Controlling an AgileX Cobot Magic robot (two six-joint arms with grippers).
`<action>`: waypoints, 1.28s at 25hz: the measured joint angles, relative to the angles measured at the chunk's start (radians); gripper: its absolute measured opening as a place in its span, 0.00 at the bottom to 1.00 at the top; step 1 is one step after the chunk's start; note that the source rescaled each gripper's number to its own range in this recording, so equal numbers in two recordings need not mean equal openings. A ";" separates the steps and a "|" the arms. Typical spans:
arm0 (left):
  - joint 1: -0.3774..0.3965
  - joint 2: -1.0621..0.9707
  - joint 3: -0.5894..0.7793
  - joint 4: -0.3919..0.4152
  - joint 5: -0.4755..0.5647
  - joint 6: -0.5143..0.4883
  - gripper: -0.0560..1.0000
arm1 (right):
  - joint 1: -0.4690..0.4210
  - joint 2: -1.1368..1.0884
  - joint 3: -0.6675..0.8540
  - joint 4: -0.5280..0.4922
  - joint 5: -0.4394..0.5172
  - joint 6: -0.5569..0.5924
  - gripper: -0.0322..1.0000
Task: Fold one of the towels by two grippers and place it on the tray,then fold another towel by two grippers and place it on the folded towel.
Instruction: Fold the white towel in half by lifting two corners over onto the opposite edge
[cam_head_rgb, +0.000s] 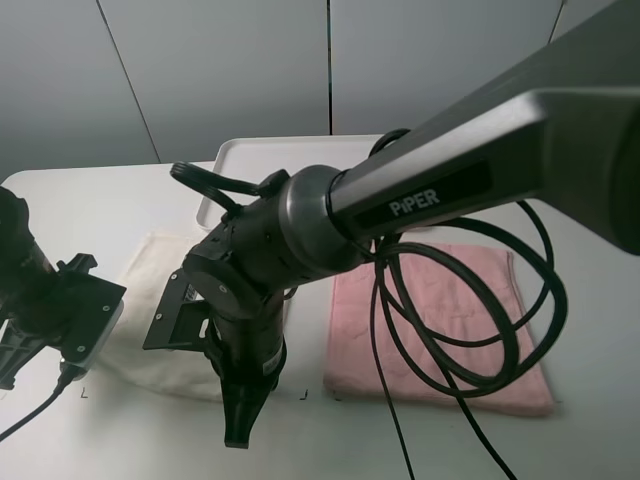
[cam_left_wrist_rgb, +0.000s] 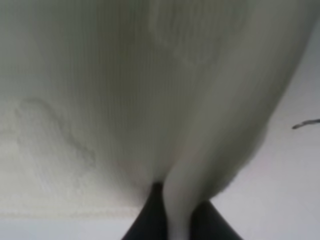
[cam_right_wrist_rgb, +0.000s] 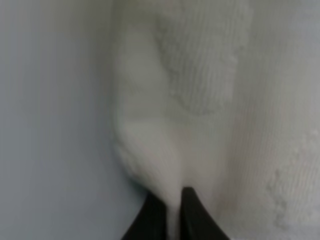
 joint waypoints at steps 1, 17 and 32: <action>0.000 -0.005 0.002 -0.004 0.017 0.000 0.06 | 0.000 -0.002 0.000 0.001 0.000 0.005 0.03; 0.021 -0.226 0.011 -0.113 0.082 -0.046 0.05 | -0.079 -0.187 0.000 -0.035 0.058 0.224 0.03; 0.077 -0.203 -0.058 -0.391 -0.058 -0.377 0.05 | -0.203 -0.206 0.000 -0.108 -0.042 0.516 0.03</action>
